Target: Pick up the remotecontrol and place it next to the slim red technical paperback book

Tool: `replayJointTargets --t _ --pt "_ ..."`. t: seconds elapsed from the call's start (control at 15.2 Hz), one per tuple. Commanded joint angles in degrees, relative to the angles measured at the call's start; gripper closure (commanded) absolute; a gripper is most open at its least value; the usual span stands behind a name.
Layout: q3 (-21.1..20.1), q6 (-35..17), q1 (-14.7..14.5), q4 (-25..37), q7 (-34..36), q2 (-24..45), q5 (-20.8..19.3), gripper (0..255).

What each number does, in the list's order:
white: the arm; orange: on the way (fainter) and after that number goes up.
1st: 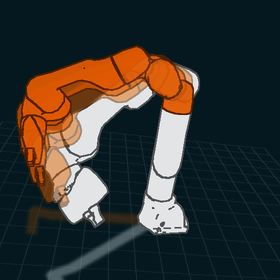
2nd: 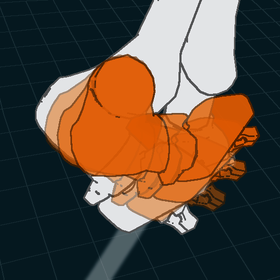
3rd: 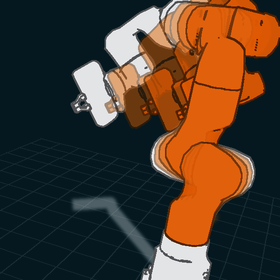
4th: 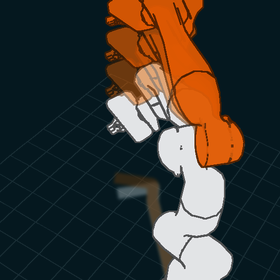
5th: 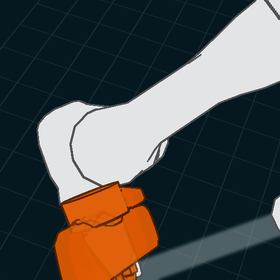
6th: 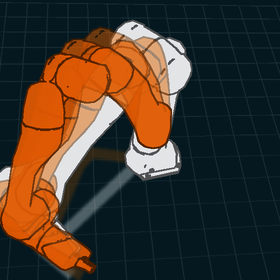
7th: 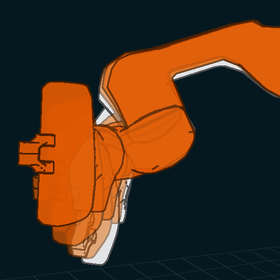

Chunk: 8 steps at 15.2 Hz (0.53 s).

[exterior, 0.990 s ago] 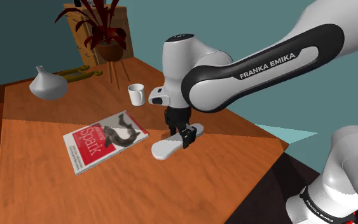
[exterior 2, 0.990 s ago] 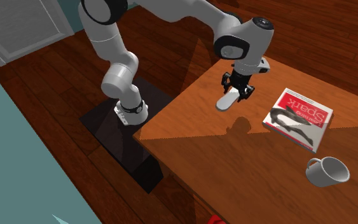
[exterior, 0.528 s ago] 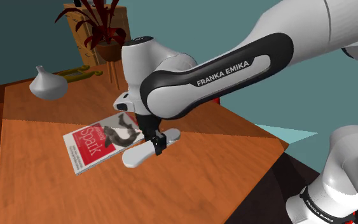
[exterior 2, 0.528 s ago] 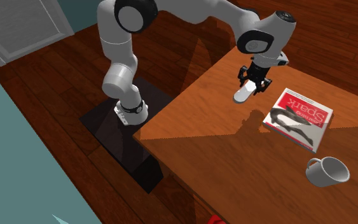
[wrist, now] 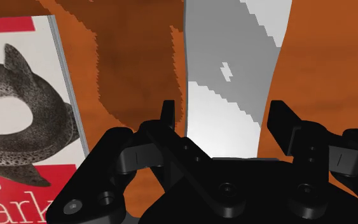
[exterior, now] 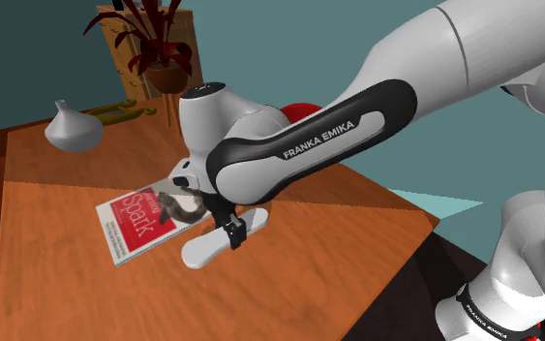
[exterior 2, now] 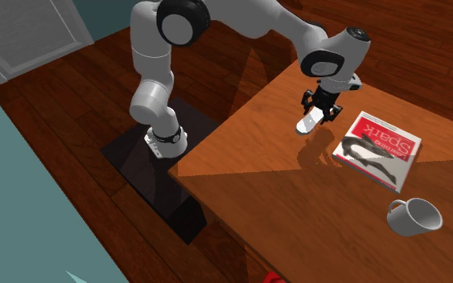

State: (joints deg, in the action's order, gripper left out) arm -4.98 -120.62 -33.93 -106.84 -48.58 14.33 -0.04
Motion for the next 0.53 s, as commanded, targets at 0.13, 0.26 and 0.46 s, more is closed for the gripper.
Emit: replayJointTargets --t 0.13,0.26,0.46 --pt "0.0 -2.8 -0.1 -1.5 0.1 1.2 -0.1 255" --pt "0.0 -4.1 -0.1 -2.1 0.1 2.0 -0.2 255" --pt "0.1 -5.2 -0.1 -2.6 0.1 2.5 -0.2 255"
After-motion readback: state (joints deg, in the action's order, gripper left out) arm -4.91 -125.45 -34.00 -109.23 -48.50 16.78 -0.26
